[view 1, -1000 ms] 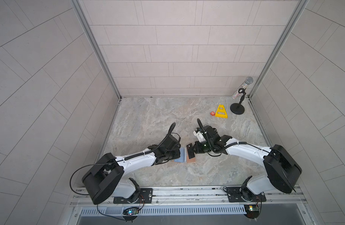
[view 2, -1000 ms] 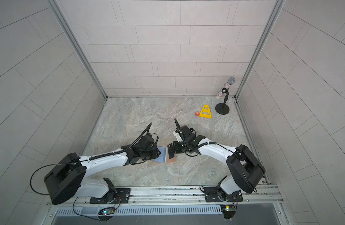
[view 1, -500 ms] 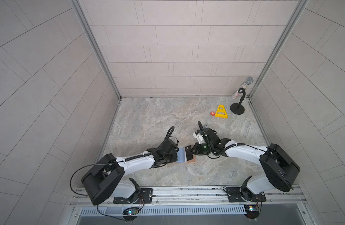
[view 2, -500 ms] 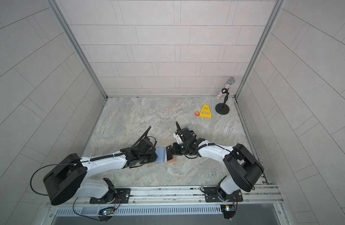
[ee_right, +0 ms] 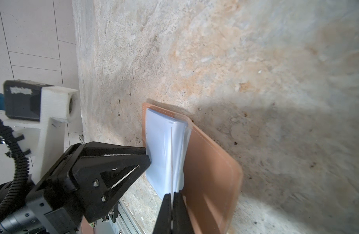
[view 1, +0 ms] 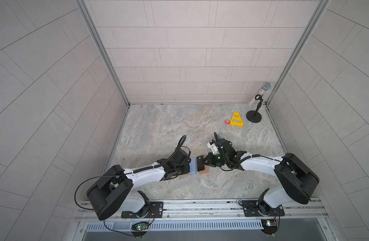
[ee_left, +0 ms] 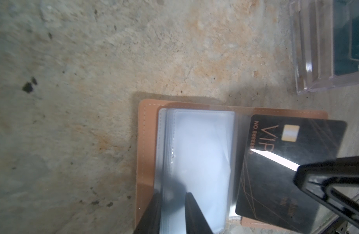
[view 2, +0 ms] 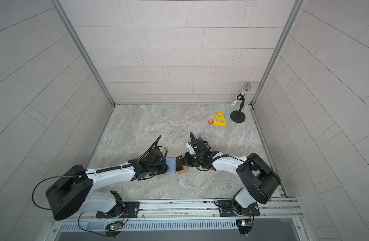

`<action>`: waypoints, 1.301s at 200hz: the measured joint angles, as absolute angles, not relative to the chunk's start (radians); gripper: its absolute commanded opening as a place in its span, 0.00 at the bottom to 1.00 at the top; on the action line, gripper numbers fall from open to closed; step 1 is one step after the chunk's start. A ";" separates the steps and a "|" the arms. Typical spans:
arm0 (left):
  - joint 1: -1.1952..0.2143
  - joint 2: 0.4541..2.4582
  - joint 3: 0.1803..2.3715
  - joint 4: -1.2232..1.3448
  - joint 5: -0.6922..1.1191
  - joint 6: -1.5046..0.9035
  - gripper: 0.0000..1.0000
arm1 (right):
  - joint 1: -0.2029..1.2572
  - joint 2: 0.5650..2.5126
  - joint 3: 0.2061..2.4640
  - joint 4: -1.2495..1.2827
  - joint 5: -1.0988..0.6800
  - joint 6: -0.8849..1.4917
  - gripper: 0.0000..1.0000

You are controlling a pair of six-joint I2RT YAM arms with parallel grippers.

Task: Insert credit cards into a card holder
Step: Insert the credit card into the card slot.

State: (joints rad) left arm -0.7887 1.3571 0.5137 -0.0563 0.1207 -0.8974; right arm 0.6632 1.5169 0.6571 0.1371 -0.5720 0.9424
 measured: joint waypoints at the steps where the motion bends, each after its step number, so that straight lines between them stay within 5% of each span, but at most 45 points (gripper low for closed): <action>1: -0.789 1.357 0.514 -0.056 0.121 -0.898 0.28 | 0.663 1.517 0.656 0.138 -0.572 0.943 0.00; 260: -0.789 1.356 0.509 -0.049 0.113 -0.898 0.27 | 0.676 1.573 0.583 0.321 -0.600 1.068 0.00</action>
